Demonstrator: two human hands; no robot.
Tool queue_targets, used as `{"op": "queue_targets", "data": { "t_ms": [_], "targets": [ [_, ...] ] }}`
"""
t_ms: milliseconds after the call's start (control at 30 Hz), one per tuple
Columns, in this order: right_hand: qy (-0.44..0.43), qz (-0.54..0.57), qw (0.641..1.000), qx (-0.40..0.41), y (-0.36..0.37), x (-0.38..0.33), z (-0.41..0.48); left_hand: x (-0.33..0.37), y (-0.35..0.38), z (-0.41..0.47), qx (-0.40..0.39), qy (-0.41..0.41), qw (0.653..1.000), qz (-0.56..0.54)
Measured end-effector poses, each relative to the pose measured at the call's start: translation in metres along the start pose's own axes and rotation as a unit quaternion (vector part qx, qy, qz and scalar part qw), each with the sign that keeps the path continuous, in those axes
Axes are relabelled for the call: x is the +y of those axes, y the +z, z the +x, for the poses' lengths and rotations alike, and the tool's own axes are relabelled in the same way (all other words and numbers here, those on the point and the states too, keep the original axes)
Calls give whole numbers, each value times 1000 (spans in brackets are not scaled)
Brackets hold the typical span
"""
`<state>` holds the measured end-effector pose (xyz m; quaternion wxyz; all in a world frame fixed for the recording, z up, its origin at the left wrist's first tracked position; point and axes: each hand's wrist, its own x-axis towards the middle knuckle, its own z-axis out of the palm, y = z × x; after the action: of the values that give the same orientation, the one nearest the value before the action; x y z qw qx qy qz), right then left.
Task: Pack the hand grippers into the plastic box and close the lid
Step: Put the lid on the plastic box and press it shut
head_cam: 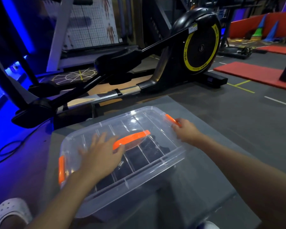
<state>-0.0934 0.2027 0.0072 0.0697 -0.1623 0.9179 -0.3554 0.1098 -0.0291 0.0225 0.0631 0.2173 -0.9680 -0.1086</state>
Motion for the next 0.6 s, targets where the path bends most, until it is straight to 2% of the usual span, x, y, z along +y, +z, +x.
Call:
{"op": "queue_targets", "data": {
  "t_ms": [100,167,333,433,533,600],
  "targets": [
    [7,41,999,7,0,0,-2,-38,-2,-24,18,-68,997,16],
    [0,73,997,-1,0,-3,-6,-51,3,-37,23,-75,997,6],
    [-68,54,995,-41,-3,-1,-18,-53,3,-55,92,-76,985,-121],
    [-62,60,995,-41,-5,-3,-21,-48,5,-69,129,-75,974,-170],
    [-52,70,995,-47,-3,-7,-22,-48,-2,-68,183,-84,943,-265],
    [-45,59,996,-44,0,-9,-23,-52,-8,-59,186,-69,938,-285]
  ]
}}
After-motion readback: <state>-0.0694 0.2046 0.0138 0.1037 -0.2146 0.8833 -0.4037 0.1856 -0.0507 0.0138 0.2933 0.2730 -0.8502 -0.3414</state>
